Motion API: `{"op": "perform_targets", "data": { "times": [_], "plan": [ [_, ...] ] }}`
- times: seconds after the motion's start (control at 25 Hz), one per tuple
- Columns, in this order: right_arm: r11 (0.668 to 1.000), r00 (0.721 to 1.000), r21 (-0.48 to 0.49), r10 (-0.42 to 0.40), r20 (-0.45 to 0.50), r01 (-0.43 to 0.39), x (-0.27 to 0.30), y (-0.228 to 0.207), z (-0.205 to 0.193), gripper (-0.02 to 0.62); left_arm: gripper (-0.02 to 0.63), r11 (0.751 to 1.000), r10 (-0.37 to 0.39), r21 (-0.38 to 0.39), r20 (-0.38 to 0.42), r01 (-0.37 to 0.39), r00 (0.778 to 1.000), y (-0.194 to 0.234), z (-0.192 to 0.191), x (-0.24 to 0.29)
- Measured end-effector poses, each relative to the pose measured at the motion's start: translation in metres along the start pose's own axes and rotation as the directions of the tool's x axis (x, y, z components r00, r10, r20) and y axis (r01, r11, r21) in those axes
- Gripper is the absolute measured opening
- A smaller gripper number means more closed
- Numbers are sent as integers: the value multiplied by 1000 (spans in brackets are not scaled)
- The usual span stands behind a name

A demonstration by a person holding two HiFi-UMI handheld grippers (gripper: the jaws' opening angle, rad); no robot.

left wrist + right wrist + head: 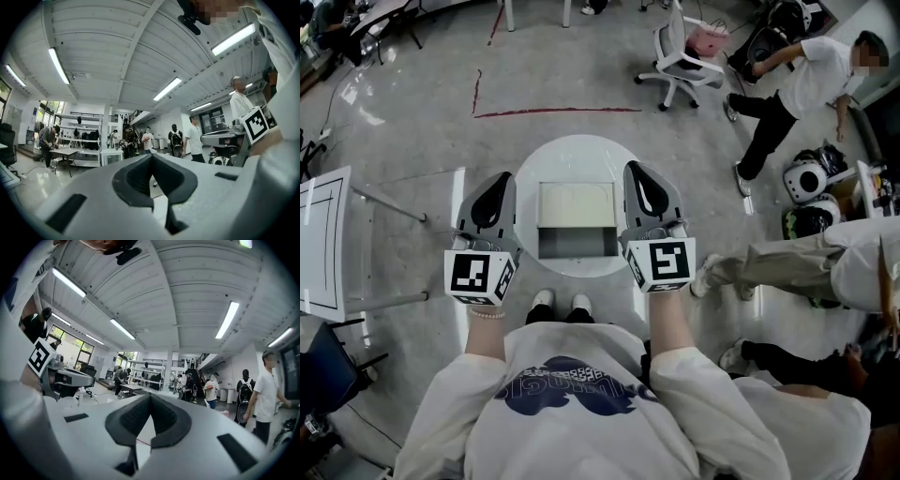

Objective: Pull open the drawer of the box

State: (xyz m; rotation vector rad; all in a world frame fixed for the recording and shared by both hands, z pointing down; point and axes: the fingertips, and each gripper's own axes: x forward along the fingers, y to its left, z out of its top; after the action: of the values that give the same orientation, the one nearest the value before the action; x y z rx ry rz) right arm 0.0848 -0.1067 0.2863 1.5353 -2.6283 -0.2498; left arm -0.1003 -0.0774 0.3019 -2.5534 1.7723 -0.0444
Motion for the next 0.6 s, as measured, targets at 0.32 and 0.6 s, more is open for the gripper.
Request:
{"op": "perform_targets", "data": {
  "times": [0.32,0.6],
  "plan": [
    [999,999,-42,-18,-41,17,-2,2,-8,-2,6,1000,1,-2,-8,-1,1000,4,-2,-3],
    [999,999,-51,-8,-37,6,-3,7,-6,-2,6,1000,5,0,-12,-5,1000,7,-4,-8]
  ]
}}
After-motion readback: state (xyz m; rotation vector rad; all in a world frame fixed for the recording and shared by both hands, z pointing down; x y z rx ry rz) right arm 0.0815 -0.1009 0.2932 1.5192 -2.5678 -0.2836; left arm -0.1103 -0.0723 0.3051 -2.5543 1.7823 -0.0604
